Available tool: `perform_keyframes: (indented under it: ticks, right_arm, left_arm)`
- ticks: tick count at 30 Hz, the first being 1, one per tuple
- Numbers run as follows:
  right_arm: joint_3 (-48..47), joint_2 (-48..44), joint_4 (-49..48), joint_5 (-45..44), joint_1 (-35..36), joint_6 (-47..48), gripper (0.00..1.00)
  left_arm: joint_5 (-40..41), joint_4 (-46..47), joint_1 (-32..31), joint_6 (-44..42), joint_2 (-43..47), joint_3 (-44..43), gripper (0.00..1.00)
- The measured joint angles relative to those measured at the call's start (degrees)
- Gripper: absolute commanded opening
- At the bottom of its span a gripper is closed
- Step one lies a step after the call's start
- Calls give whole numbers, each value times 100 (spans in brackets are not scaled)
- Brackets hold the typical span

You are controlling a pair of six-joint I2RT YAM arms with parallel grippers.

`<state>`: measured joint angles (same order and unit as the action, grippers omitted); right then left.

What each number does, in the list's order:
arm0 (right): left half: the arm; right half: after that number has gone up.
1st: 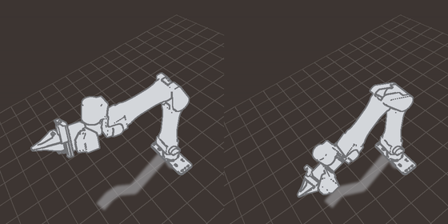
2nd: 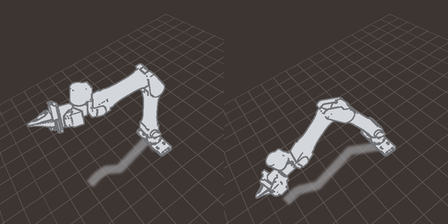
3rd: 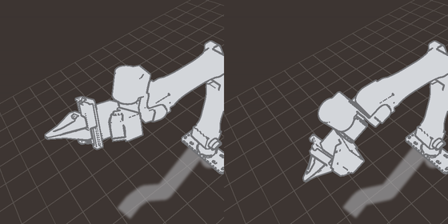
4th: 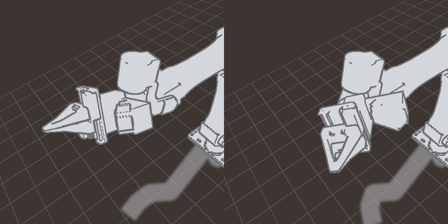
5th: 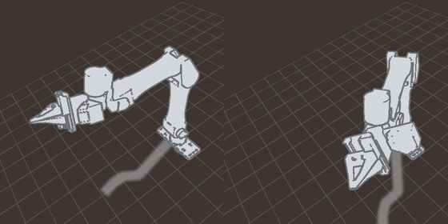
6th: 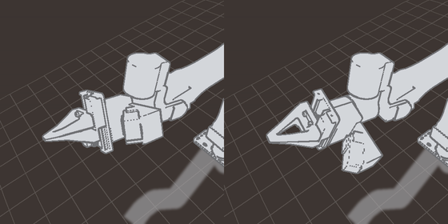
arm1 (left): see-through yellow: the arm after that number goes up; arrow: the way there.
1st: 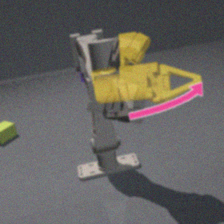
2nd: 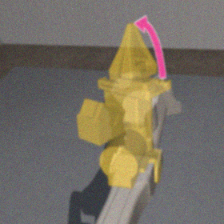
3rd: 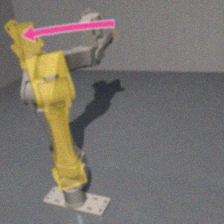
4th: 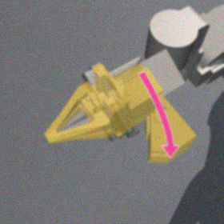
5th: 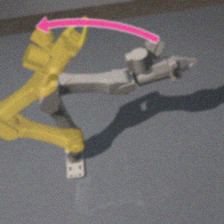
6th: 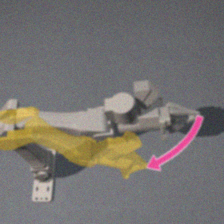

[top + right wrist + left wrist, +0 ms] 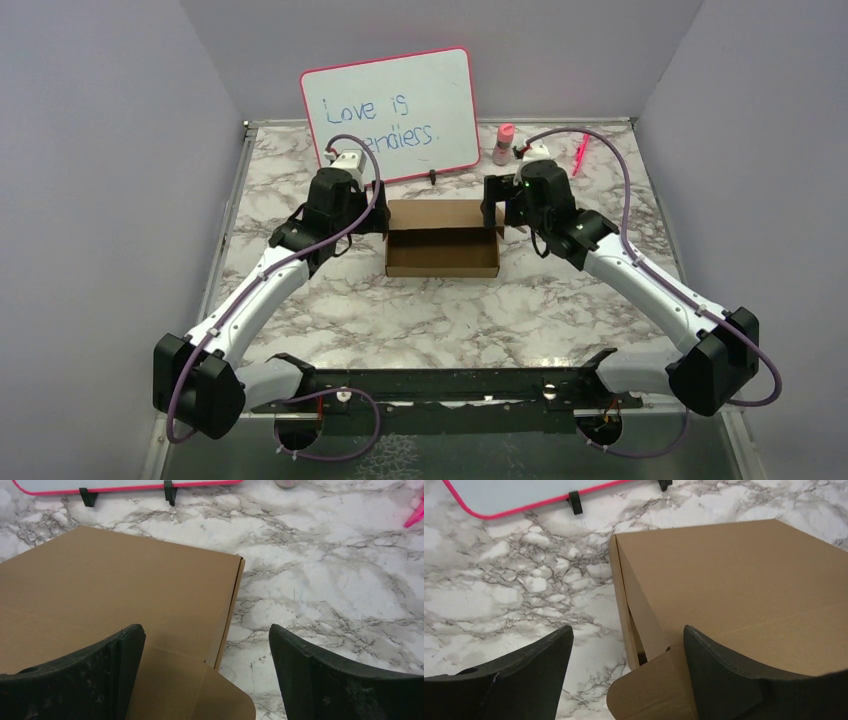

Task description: Fold the paper box

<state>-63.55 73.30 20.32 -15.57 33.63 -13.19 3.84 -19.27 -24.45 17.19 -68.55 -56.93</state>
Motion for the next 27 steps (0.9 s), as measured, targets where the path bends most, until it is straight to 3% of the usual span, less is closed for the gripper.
perform_keyframes:
  ticks: [15, 27]
  right_arm:
    - [1526, -640, -726, 352, 0, -448, 100]
    - [2531, -879, -1416, 584, 0, -675, 98]
  left_arm:
    - [-389, 772, 0, 741, 435, 1528, 80]
    - [-455, 1259, -4, 1108, 636, 2129, 80]
